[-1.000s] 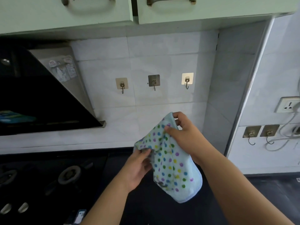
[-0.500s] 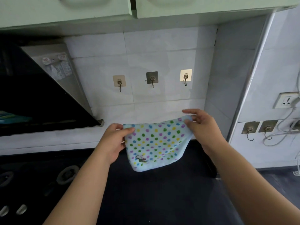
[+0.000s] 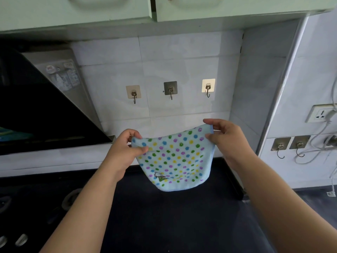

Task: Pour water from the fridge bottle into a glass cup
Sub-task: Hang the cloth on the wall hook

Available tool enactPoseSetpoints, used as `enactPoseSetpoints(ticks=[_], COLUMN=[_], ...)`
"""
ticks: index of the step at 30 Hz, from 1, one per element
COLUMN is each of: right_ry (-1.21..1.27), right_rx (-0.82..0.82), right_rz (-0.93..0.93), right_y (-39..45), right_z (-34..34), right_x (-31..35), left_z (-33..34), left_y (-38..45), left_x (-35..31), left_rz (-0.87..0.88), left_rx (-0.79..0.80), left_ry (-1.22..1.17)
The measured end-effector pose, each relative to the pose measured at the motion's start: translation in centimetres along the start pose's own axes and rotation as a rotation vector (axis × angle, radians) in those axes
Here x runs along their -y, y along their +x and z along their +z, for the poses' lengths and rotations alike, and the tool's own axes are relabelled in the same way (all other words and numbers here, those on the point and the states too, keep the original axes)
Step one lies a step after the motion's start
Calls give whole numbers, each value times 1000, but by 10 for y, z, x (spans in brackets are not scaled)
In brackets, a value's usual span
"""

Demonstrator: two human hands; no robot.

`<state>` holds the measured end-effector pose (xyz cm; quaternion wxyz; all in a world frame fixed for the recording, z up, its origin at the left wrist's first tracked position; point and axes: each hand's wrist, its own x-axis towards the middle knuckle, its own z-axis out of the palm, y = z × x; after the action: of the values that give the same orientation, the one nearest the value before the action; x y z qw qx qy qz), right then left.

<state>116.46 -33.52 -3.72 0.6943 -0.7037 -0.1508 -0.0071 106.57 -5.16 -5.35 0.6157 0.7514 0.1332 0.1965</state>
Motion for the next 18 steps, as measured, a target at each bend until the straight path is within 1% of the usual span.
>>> enactPoseSetpoints(ticks=[2,6,9,12,15,18], right_ry=[-40,-186,-127,-53,-32,-36], right_rx=[-30,-90,-119,-160,-182,-154], right_rz=[-33,-143,-115,-69,-38,-48], right_y=[0,-1,-1,2,4,5], right_z=[2,7,6,6,5,7], right_x=[1,2,2,1,0,4], left_z=[-4,-10,-19,-23,-26,-29], left_y=[2,-1,-3,-3,-1,4], left_x=[-3,-6,-6,-9,-12,-14], left_rz=[8,1,-2,-5,86,159], left_rx=[-17,-59,-53,-65,-115,-125], left_ry=[29,-16,98,108,228,253])
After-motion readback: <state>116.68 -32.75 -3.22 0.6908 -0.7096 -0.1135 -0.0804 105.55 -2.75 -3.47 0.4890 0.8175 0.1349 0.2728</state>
